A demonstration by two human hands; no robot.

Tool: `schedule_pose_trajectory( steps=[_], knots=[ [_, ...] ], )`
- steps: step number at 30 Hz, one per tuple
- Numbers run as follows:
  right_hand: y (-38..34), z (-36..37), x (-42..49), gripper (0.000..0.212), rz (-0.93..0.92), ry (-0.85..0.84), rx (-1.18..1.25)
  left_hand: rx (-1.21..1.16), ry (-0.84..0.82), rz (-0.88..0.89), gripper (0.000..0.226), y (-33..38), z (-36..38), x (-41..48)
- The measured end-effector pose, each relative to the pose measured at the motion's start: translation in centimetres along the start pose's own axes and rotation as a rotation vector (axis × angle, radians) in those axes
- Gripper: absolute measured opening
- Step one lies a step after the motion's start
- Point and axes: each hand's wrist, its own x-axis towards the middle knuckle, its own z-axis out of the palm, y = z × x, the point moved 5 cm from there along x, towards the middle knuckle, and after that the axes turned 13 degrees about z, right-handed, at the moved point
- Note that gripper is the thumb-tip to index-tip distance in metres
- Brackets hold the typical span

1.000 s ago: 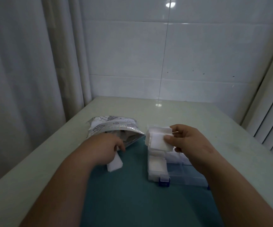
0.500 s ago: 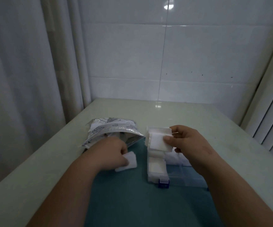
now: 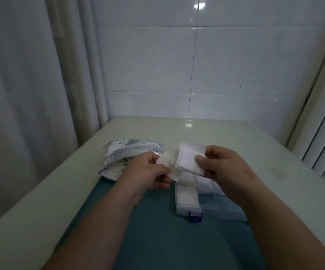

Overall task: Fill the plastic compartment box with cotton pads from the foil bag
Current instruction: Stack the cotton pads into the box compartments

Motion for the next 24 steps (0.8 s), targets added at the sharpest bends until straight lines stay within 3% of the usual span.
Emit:
schedule_pose_trajectory(
  steps=[8, 17, 21, 24],
  knots=[
    [-0.1, 0.6, -0.1, 0.020, 0.006, -0.085, 0.051, -0.164, -0.023, -0.015, 0.010, -0.3, 1.5, -0.4],
    [-0.3, 0.3, -0.4, 0.019, -0.028, 0.071, -0.176, -0.264, -0.125, -0.014, 0.034, 0.3, 2.1, -0.6],
    [-0.4, 0.5, -0.6, 0.016, -0.035, 0.099, -0.168, -0.349, -0.132, -0.017, 0.016, 0.3, 2.5, -0.7],
    [-0.3, 1.0, -0.8, 0.015, -0.027, 0.101, -0.166, -0.286, -0.109, 0.017, 0.018, -0.1, 2.6, -0.7]
  ],
)
